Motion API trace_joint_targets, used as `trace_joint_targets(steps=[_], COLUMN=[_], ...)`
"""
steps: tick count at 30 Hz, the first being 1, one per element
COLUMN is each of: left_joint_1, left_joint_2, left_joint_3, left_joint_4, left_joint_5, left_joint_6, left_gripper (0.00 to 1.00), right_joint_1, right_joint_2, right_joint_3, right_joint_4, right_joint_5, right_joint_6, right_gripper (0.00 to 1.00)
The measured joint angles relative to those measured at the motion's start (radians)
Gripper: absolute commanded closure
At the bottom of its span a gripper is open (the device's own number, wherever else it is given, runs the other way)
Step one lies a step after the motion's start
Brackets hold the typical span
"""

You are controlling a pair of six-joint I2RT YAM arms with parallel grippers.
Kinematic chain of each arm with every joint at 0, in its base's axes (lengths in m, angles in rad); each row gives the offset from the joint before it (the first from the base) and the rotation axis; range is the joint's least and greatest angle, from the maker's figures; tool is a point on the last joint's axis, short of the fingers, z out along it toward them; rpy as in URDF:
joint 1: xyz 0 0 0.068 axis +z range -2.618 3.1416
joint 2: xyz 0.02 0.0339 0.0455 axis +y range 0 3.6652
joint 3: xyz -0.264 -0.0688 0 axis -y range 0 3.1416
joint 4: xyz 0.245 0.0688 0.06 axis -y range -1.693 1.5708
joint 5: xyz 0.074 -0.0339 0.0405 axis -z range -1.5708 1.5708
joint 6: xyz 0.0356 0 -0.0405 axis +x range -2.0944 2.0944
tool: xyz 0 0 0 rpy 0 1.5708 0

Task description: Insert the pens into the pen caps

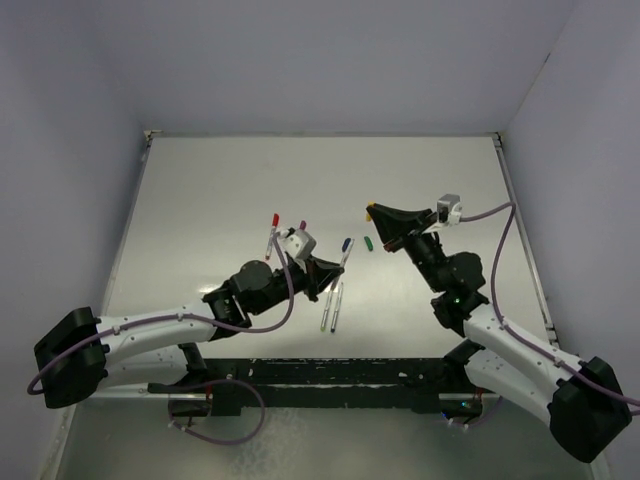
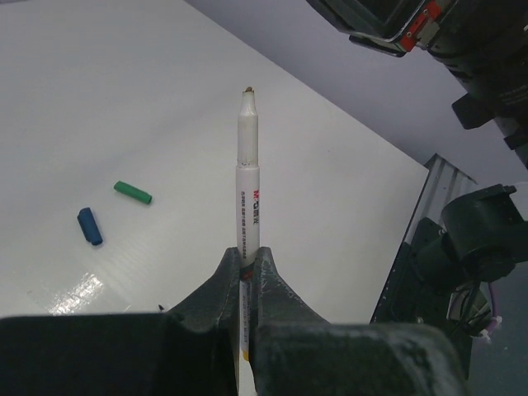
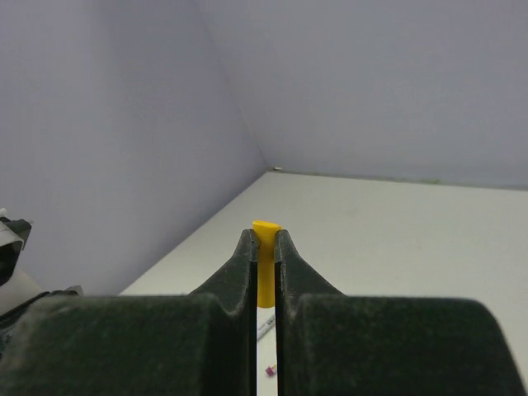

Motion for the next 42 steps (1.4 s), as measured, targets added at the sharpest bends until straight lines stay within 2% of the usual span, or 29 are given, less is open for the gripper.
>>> trace_joint_targets(steps=[8, 17, 42], left_joint_1=[0.0, 0.0, 0.0], left_joint_2=[-0.007, 0.014, 0.035], left_joint_3=[-0.068, -0.07, -0.069], left_joint_4=[0.221, 0.319, 0.338], left_joint_5=[0.004, 0.011, 0.045], left_joint_6=[-0.026, -0.05, -0.06], left_gripper=[1.0, 1.0, 1.0], right_joint_1=[0.0, 0.0, 0.0], right_joint_2=[0.055, 0.157, 0.191], right_joint_3=[-0.083, -0.09, -0.09], right_joint_4=[0.307, 0.526, 0.591], right_joint_5=[-0.05, -0.167, -0.248], right_joint_6=[0.105, 0.197, 0.245], right_gripper=[1.0, 1.0, 1.0])
